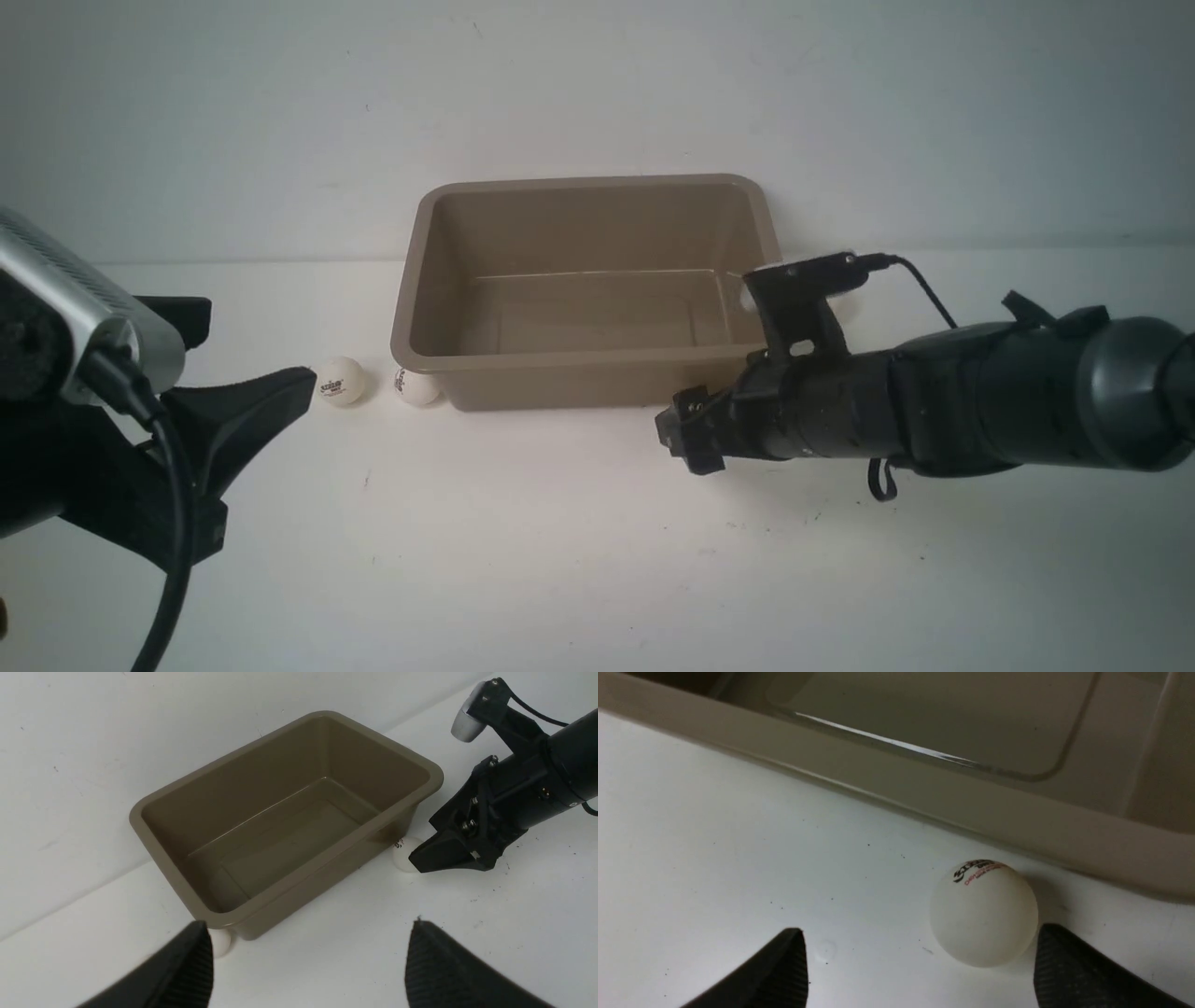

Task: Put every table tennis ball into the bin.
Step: Use the right arm to clamp the table tennis ball closest to it

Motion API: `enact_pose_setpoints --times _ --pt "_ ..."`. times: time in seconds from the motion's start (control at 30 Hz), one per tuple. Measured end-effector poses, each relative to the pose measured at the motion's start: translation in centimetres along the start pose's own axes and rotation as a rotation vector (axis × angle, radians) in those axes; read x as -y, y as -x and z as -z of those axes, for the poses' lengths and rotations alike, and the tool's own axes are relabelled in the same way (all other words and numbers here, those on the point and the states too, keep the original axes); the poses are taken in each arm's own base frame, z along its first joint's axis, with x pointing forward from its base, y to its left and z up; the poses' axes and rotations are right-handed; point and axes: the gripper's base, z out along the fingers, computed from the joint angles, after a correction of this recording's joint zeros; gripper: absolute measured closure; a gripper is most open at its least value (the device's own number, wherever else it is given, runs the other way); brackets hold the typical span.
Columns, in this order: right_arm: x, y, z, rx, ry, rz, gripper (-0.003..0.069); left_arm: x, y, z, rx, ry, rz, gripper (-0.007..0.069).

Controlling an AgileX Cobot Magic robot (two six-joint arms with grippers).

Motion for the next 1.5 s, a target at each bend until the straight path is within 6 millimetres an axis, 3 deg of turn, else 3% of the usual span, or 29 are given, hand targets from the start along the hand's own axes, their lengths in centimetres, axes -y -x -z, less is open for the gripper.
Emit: enact_pose_setpoints --times 0.27,0.9,1.07,1.5 --pt "0.07 0.0 0.0 0.0 -0.008 -0.079 0.0071 0.01 0.0 0.0 0.0 -0.001 0.0 0.0125" --pt "-0.19 0.02 0.03 0.0 0.017 -0.118 0.0099 0.02 -0.01 0.0 -0.001 -0.002 0.0 0.0125" --pt "0.35 0.03 0.05 0.004 -0.046 -0.089 0.0099 0.02 -0.01 0.0 -0.001 -0.002 0.0 0.0125" --pt "0.02 0.03 0.04 0.002 -0.009 -0.073 0.0054 0.02 -0.01 0.0 -0.001 -0.002 -0.001 0.0125"
